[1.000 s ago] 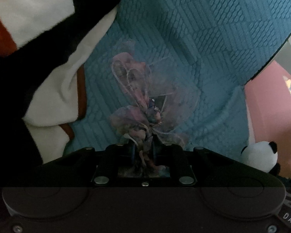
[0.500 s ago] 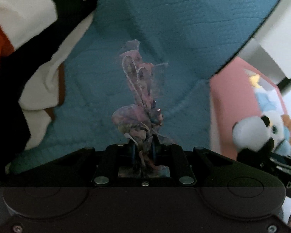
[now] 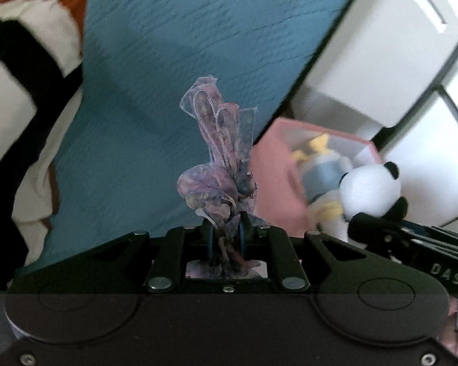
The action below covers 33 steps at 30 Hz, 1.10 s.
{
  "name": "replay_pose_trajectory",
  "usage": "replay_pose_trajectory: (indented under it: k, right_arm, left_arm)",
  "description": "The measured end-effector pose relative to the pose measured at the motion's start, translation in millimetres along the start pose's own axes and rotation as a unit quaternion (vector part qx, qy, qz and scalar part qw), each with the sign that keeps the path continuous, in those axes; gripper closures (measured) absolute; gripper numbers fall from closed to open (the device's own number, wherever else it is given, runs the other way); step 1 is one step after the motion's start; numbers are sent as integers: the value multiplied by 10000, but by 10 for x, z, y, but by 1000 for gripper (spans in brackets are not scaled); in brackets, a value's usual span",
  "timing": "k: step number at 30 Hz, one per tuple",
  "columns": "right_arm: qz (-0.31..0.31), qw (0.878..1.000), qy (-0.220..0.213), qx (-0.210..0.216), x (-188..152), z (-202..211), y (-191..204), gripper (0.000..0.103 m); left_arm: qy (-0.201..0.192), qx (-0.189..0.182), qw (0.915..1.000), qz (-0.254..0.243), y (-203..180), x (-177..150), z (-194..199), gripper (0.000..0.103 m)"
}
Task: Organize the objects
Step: 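Carry the panda and lace flower in both tools over the pink box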
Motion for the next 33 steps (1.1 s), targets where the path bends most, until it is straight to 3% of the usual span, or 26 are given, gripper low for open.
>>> replay_pose_trajectory:
  k: [10,15,25,33]
  right_arm:
    - [-136,9989,-419,-183,389,428,-442,61]
    - [-228,9977,-574,-287,484,592,-721,61]
    - [-580,9962,-494,-424,197,605,-1356,61]
    - [-846,9943,-275,-589,-121,415,-1766,61]
  left_arm:
    - [-257,-449,9983,-257,-781,422,299,89]
    - [-325,-480,9975,-414,-1115,478,331,88]
    - [112,-598,9971,-451,-1603,-43,36,86]
    - [513,-627,9963,-269,-1718,-453,-336,86]
Point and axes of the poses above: each gripper's, at about its wrist camera, not at the fingertips, and z roughly against the way its jaws point, y to its left, x to its top, the point moved 10 cm from there along -z, roughly the way its jaws point, and after that the axes turned 6 degrees about -y, right-handed, at the moved point
